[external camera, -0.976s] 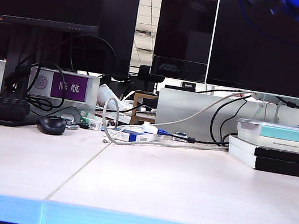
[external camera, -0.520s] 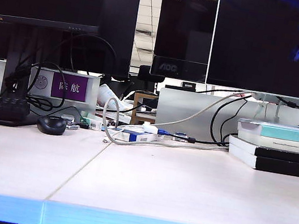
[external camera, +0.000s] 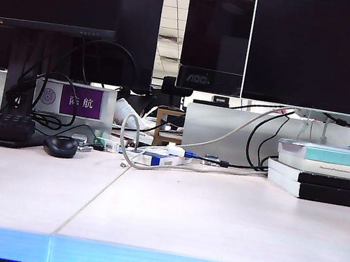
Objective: Wipe the table from left to right using the rag.
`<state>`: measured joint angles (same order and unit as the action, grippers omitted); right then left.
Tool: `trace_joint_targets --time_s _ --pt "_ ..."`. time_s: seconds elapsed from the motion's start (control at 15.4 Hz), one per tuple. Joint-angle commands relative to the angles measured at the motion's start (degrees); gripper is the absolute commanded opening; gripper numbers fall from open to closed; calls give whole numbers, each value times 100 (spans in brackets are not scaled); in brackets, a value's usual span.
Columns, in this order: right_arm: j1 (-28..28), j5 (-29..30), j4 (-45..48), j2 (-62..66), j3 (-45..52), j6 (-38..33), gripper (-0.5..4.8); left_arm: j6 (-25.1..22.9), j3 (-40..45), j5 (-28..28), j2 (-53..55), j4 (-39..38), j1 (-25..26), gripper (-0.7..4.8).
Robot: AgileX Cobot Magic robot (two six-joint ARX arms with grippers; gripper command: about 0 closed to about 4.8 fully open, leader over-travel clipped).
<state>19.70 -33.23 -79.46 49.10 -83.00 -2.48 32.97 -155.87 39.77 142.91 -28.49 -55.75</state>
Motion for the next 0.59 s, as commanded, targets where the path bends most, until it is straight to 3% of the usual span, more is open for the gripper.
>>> trace_joint_targets --time_s 0.07,0.13,0.2,0.26,0.59 --pt "-2 -72 184 -98 -17 0 -5 114 -20 57 -140 208 17 479" --pt "-2 -72 216 -111 -17 0 -1 105 -20 57 -166 221 20 479" --pt "-2 -72 269 -133 -17 0 92 9 -20 59 -208 243 39 479" --pt "-2 -72 337 -149 -17 -2 242 9 -20 70 -223 247 57 479" --pt "-2 -72 435 -155 -17 -4 243 2 -20 168 -247 247 116 479"
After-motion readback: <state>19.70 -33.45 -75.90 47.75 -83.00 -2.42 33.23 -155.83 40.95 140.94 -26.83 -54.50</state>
